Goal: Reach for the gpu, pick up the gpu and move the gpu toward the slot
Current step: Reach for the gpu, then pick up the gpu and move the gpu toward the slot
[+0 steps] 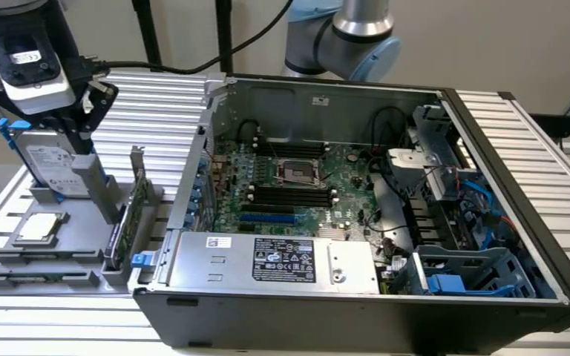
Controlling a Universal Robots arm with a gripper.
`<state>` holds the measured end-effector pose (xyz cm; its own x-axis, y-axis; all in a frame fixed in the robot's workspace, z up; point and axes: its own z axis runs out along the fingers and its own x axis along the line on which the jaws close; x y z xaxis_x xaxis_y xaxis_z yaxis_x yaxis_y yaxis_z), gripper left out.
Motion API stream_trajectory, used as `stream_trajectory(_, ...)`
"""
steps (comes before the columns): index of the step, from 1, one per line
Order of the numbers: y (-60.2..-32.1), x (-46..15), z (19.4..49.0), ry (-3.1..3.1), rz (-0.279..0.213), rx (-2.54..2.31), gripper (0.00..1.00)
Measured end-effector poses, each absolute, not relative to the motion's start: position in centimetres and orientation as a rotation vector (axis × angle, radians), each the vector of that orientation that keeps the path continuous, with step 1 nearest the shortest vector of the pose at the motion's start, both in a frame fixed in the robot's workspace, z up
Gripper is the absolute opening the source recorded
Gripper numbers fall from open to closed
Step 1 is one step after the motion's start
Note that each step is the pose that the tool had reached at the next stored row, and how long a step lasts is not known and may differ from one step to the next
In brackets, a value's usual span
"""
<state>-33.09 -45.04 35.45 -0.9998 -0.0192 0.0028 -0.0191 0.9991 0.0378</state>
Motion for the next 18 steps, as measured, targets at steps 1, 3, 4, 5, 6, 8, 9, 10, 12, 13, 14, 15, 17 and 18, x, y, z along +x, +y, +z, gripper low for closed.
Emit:
stream_trajectory(1,-45.2,-32.8,35.4,-3.138,-0.059,0.030,0.11)
stream_trajectory(3,-45.7,-32.3,35.1,-3.138,-0.059,0.030,0.11)
stream_trajectory(4,-45.9,-32.0,35.0,-3.138,-0.059,0.030,0.11)
stream_trajectory(5,-46.1,-31.8,34.9,-3.138,-0.059,0.030,0.11)
stream_trajectory(6,-46.3,-31.6,34.8,-3.138,-0.059,0.030,0.11)
stream_trajectory(8,-46.7,-31.3,34.5,-3.137,-0.059,0.030,0.11)
stream_trajectory(9,-46.9,-31.1,34.4,-3.138,-0.059,0.030,0.11)
stream_trajectory(10,-47.0,-31.0,34.3,-3.138,-0.059,0.030,0.11)
stream_trajectory(12,-47.2,-30.4,34.1,-3.138,-0.059,0.030,0.11)
stream_trajectory(13,-47.2,-30.2,34.0,-3.137,-0.059,0.030,0.11)
stream_trajectory(14,-47.2,-30.2,34.0,-3.137,-0.059,0.030,0.11)
stream_trajectory(15,-47.2,-30.2,34.0,-3.137,-0.059,0.030,0.11)
stream_trajectory(17,-47.2,-30.2,34.0,-3.136,-0.059,0.030,0.11)
stream_trajectory(18,-47.2,-30.2,34.0,-3.136,-0.059,0.030,0.11)
